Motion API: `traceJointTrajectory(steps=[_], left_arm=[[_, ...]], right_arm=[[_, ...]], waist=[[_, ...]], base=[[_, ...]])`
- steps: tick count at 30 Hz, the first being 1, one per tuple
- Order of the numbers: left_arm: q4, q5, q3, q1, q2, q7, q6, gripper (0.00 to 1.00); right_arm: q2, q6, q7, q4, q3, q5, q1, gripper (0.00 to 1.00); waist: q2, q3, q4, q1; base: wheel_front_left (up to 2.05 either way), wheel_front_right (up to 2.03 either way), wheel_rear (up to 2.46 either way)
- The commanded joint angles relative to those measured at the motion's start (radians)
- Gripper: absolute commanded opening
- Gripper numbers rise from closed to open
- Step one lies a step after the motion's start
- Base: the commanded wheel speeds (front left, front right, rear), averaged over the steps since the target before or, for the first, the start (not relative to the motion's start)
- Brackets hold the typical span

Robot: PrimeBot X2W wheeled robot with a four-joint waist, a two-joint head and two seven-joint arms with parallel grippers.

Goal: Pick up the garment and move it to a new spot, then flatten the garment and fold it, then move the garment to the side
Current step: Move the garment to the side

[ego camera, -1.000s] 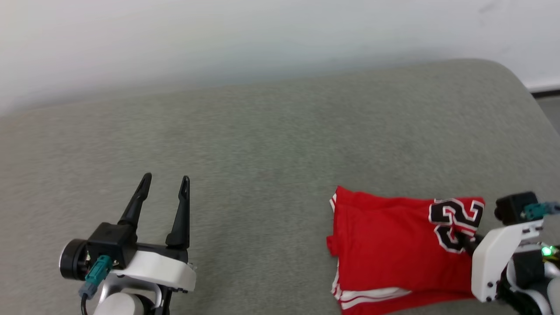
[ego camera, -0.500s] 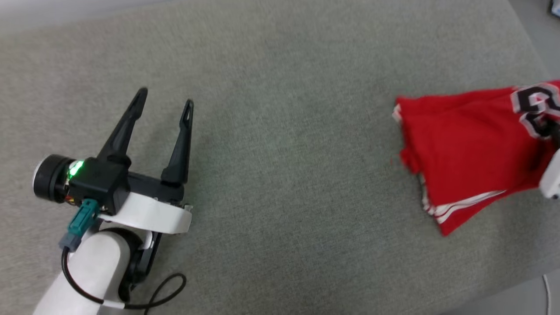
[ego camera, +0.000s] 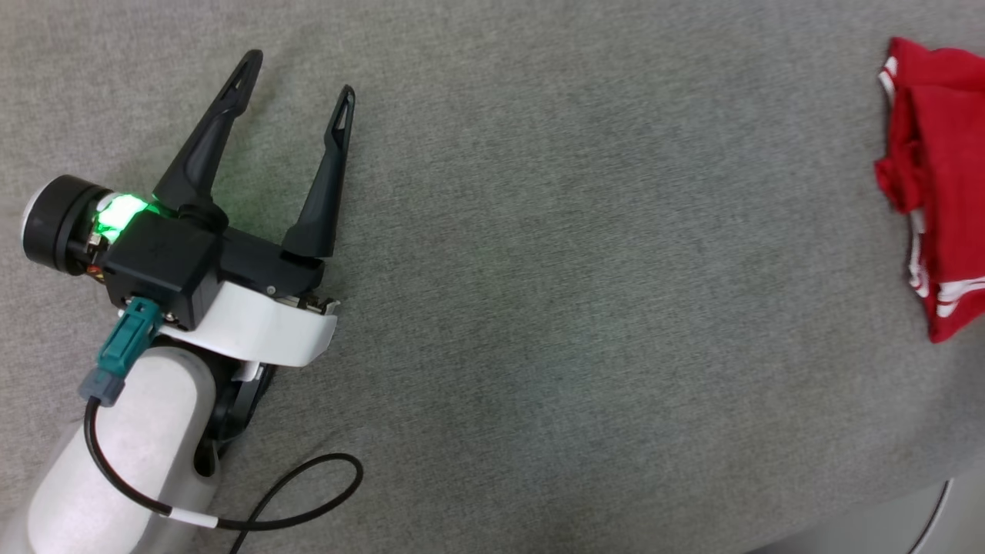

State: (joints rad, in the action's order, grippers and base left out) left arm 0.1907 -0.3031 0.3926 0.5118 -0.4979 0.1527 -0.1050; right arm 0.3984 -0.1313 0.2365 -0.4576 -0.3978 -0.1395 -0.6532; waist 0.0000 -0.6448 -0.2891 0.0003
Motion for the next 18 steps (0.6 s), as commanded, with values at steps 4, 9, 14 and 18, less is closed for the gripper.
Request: traceJointTrajectory(steps=[4, 9, 14, 18], left_arm=[[-0.007, -0.004, 0.010, 0.016, 0.004, -0.001, 0.007, 1.00], [-0.026, -0.011, 0.013, -0.001, 0.005, 0.010, 0.005, 1.00], [-0.064, -0.036, 0.012, -0.046, 0.028, 0.033, -0.012, 1.00], [-0.096, -0.062, 0.007, -0.104, 0.053, 0.057, -0.032, 1.00]], right_arm=[[-0.035, 0.001, -0.056, -0.066, -0.031, 0.038, -0.031, 1.00], [-0.049, 0.001, -0.172, -0.107, -0.088, 0.100, -0.039, 1.00], [-0.078, 0.001, -0.276, -0.096, -0.117, 0.155, -0.011, 1.00], [-0.105, 0.001, -0.330, -0.056, -0.084, 0.154, 0.052, 1.00]], waist=[[0.0000, -0.019, 0.016, -0.0003], [0.0000, 0.012, 0.032, -0.0003], [0.0000, 0.093, 0.051, -0.0003], [0.0000, 0.181, 0.072, -0.0003]], base=[[0.00, 0.00, 0.00], [0.00, 0.00, 0.00], [0.00, 0.00, 0.00], [0.00, 0.00, 0.00]])
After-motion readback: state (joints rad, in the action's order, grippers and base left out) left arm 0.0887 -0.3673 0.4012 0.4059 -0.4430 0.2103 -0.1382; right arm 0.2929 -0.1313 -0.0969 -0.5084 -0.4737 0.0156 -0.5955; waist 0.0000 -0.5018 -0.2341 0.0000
